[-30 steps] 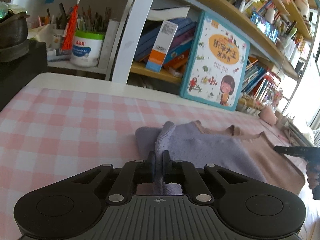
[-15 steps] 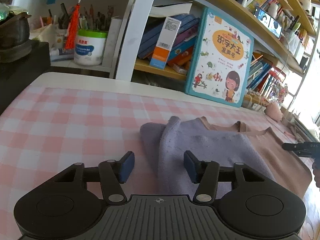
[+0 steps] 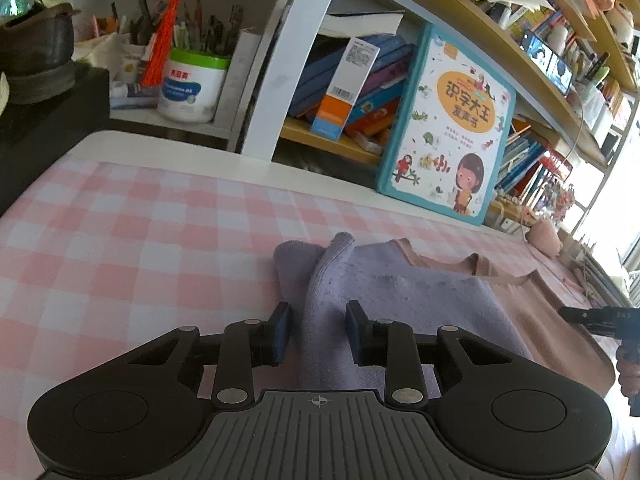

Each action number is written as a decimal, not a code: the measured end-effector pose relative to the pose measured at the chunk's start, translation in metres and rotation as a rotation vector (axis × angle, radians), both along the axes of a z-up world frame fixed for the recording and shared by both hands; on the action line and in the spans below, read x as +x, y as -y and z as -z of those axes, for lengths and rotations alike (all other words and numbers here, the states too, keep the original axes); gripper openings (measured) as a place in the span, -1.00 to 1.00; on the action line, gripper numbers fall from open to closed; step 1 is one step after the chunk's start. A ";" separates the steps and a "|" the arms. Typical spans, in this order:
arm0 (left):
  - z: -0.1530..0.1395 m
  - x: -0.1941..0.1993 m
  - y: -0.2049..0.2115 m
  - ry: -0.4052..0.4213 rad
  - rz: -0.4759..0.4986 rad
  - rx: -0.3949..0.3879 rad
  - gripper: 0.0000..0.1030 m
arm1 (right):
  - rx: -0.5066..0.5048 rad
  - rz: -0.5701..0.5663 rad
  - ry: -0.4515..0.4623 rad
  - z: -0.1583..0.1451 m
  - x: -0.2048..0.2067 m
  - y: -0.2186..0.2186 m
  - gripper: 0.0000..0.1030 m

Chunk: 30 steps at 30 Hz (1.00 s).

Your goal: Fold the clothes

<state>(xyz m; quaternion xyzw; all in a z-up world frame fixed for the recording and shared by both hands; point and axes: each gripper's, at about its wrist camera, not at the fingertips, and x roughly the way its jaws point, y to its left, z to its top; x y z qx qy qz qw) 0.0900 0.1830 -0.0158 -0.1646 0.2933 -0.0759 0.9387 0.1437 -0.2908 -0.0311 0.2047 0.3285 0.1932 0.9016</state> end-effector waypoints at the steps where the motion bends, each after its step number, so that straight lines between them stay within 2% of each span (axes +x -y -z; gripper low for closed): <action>1: 0.000 0.000 0.000 -0.001 0.000 0.001 -0.45 | -0.008 -0.001 0.004 0.000 0.000 -0.001 -0.57; 6: 0.000 0.000 0.001 -0.001 -0.002 0.006 -0.45 | -0.045 -0.002 0.022 -0.001 -0.002 -0.006 -0.53; 15: 0.000 0.000 0.003 -0.002 -0.006 0.024 -0.42 | -0.015 0.007 0.012 0.003 -0.001 -0.002 -0.48; 18: 0.000 -0.001 0.003 -0.003 -0.008 0.026 -0.38 | -0.030 0.007 0.017 0.002 -0.002 -0.004 -0.46; 20: 0.000 -0.001 0.003 -0.002 -0.016 0.034 -0.31 | -0.047 0.003 0.022 0.001 -0.003 -0.006 -0.37; 25: -0.009 -0.012 0.005 0.011 -0.116 0.051 -0.23 | -0.185 -0.008 0.085 -0.010 -0.010 -0.020 -0.14; 28: -0.021 -0.028 0.005 0.049 -0.198 0.051 0.00 | -0.218 -0.013 0.139 -0.021 -0.018 -0.021 0.01; 30: -0.030 -0.043 0.005 0.073 -0.237 0.047 0.10 | -0.220 -0.023 0.169 -0.027 -0.024 -0.020 0.03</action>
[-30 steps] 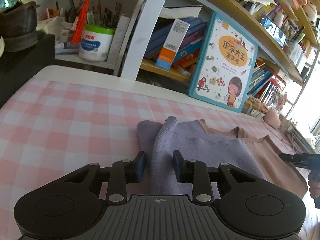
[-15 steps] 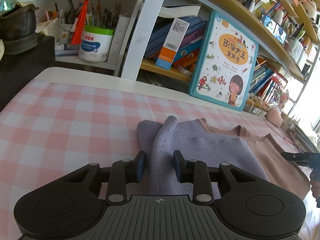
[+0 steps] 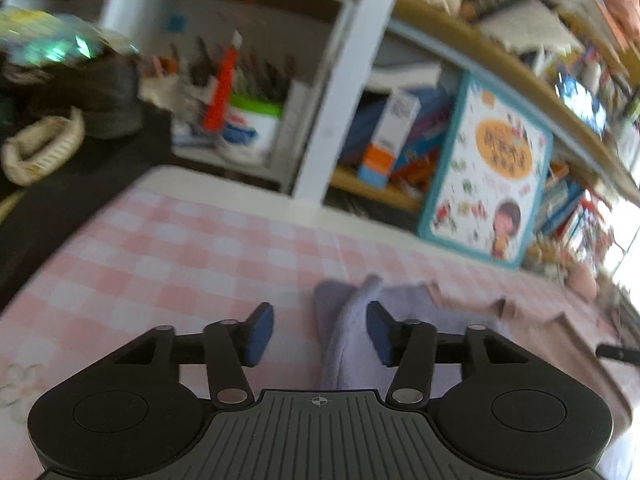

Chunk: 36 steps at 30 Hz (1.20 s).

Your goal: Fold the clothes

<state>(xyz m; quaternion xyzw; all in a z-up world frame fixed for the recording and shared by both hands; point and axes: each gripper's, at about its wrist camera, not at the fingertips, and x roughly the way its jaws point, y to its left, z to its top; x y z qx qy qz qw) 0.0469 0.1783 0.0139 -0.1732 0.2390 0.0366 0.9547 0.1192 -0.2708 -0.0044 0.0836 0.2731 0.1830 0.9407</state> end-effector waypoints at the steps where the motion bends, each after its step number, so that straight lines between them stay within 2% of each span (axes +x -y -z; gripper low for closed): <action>1: -0.004 -0.007 0.001 0.003 -0.015 0.000 0.23 | -0.001 -0.009 0.012 -0.003 -0.003 0.001 0.03; 2: -0.007 -0.014 0.002 0.001 -0.030 0.004 0.37 | -0.004 -0.022 0.021 -0.004 -0.006 0.001 0.04; 7: -0.018 -0.042 0.014 -0.091 -0.071 0.066 0.62 | -0.073 -0.121 0.045 -0.006 -0.021 0.002 0.06; 11: -0.021 -0.065 0.026 -0.165 -0.099 0.074 0.66 | -0.141 -0.207 0.049 -0.001 -0.029 0.002 0.07; 17: -0.022 -0.089 0.045 -0.247 -0.141 0.011 0.70 | -0.193 -0.351 0.059 0.003 -0.035 0.000 0.13; 19: -0.021 -0.095 0.048 -0.262 -0.151 -0.050 0.70 | -0.216 -0.398 0.075 0.002 -0.038 -0.003 0.22; 25: -0.005 -0.102 0.049 -0.279 -0.202 -0.377 0.70 | -0.225 -0.485 0.104 -0.001 -0.031 -0.001 0.24; 28: 0.002 -0.098 0.050 -0.260 -0.226 -0.464 0.64 | -0.198 -0.483 0.075 0.002 -0.019 0.003 0.23; 30: 0.008 -0.095 0.047 -0.252 -0.276 -0.504 0.44 | -0.190 -0.482 0.056 0.005 -0.014 0.005 0.23; 31: 0.011 -0.094 0.046 -0.247 -0.303 -0.521 0.11 | -0.187 -0.482 0.048 0.006 -0.012 0.005 0.22; 32: 0.013 -0.093 0.045 -0.242 -0.325 -0.538 -0.05 | -0.186 -0.484 0.037 0.007 -0.010 0.005 0.19; 36: 0.021 -0.089 0.042 -0.218 -0.410 -0.599 -0.14 | -0.200 -0.483 0.007 0.010 -0.004 0.005 0.08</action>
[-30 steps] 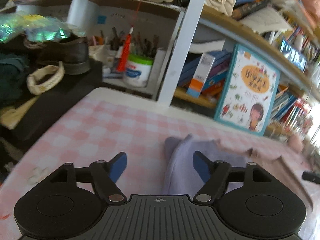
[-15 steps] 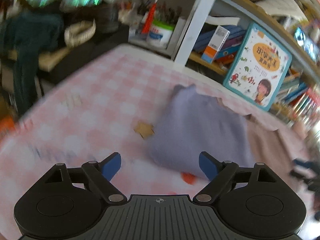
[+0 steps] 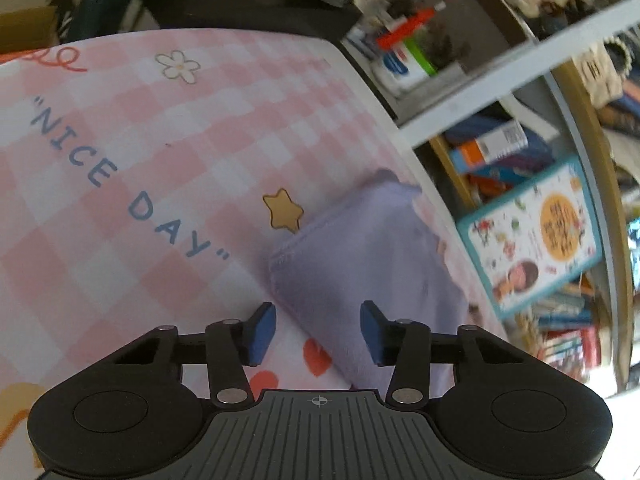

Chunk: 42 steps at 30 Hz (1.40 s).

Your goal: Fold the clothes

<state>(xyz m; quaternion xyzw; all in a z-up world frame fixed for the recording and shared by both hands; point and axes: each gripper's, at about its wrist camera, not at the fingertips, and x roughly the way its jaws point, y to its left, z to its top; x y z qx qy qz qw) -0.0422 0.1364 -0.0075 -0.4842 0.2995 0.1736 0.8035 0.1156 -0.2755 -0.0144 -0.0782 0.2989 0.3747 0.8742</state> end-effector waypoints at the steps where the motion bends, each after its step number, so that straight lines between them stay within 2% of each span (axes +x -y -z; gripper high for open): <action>1: 0.001 0.001 0.001 0.002 -0.018 -0.001 -0.16 | 0.000 -0.003 -0.008 0.001 0.002 0.000 0.05; 6: 0.002 0.008 0.003 0.001 -0.058 0.030 -0.37 | 0.003 -0.019 -0.018 0.005 0.005 0.001 0.05; 9: 0.001 0.013 0.004 -0.015 -0.038 0.073 -0.56 | 0.005 -0.023 -0.008 0.007 0.003 0.002 0.05; 10: -0.002 0.013 0.005 -0.012 -0.034 0.084 -0.70 | 0.007 -0.023 -0.003 0.007 0.002 0.002 0.05; 11: -0.006 0.012 0.008 -0.004 -0.024 0.110 -0.78 | 0.009 -0.023 0.001 0.008 0.002 0.002 0.05; 15: -0.047 0.014 0.036 0.094 0.088 0.345 -0.78 | 0.013 -0.020 0.002 0.009 0.002 0.003 0.05; 17: -0.055 0.018 0.042 0.079 0.127 0.383 -0.72 | 0.018 -0.018 -0.001 0.009 0.002 0.003 0.06; 19: -0.047 0.019 0.035 0.037 0.098 0.335 -0.63 | 0.023 -0.015 -0.005 0.009 0.002 0.004 0.06; 24: -0.007 0.011 0.008 0.038 -0.017 0.098 -0.60 | 0.030 -0.014 -0.010 0.010 0.003 0.005 0.07; 26: 0.002 0.011 0.005 0.050 -0.036 0.054 -0.40 | 0.035 -0.011 -0.015 0.010 0.003 0.005 0.07; 27: 0.005 0.011 0.005 0.057 -0.041 0.039 -0.36 | 0.038 -0.010 -0.018 0.011 0.003 0.005 0.07; 32: 0.019 0.016 0.004 0.092 -0.071 -0.009 -0.25 | 0.051 -0.003 -0.036 0.012 0.005 0.007 0.08; 36: 0.025 0.016 0.001 0.131 -0.099 -0.040 -0.29 | 0.057 0.002 -0.045 0.012 0.005 0.006 0.08; 37: 0.025 0.016 0.001 0.137 -0.100 -0.035 -0.33 | 0.054 0.002 -0.044 0.011 0.005 0.006 0.08; 40: 0.025 0.019 0.004 0.112 -0.084 0.032 -0.67 | 0.052 0.007 -0.047 0.011 0.004 0.004 0.07; 42: 0.020 0.016 0.006 0.141 -0.072 0.065 -0.80 | 0.053 0.013 -0.048 0.011 0.004 0.002 0.07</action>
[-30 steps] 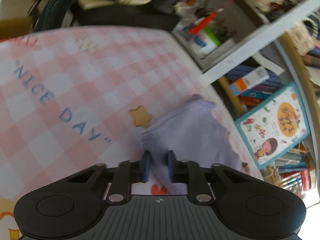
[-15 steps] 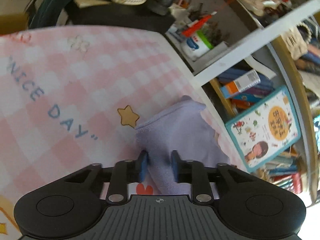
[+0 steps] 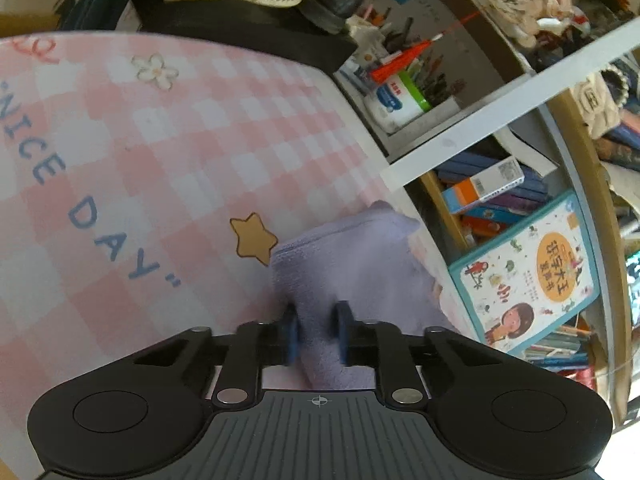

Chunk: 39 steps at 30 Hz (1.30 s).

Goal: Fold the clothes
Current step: 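Lift the lavender edge with the left gripper and fold it over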

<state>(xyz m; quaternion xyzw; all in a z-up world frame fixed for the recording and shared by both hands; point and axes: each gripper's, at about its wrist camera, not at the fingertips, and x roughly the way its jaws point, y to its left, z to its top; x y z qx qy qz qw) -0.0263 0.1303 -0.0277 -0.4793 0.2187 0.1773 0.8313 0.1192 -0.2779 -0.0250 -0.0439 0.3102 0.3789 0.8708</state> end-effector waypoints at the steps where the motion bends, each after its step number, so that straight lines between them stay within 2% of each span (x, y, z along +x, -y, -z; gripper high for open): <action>1: -0.004 -0.002 0.000 0.016 0.007 0.022 -0.80 | 0.001 0.003 0.000 0.000 0.000 -0.001 0.06; 5: -0.024 -0.010 -0.001 0.058 0.034 0.126 -0.80 | 0.013 -0.008 0.000 0.000 0.000 -0.015 0.06; 14: -0.007 -0.041 -0.046 -0.002 -0.077 0.142 -0.79 | 0.002 -0.045 0.029 -0.004 0.005 -0.086 0.06; 18: -0.001 -0.042 -0.058 -0.001 -0.085 0.129 -0.68 | -0.009 -0.057 0.053 -0.006 0.006 -0.107 0.05; 22: 0.007 -0.037 -0.061 0.007 -0.068 0.106 -0.63 | -0.003 -0.058 0.046 -0.006 0.008 -0.108 0.06; 25: 0.009 -0.034 -0.062 0.016 -0.055 0.118 -0.63 | 0.005 -0.060 0.036 -0.006 0.009 -0.105 0.08; 31: 0.010 -0.036 -0.064 0.023 -0.045 0.111 -0.66 | -0.006 -0.120 0.061 -0.013 0.000 -0.090 0.08; 37: 0.011 -0.035 -0.065 0.025 -0.043 0.105 -0.66 | 0.029 -0.135 -0.011 -0.009 0.004 -0.078 0.08; 39: 0.010 -0.035 -0.065 0.026 -0.050 0.104 -0.67 | 0.019 -0.144 -0.004 -0.010 0.005 -0.080 0.08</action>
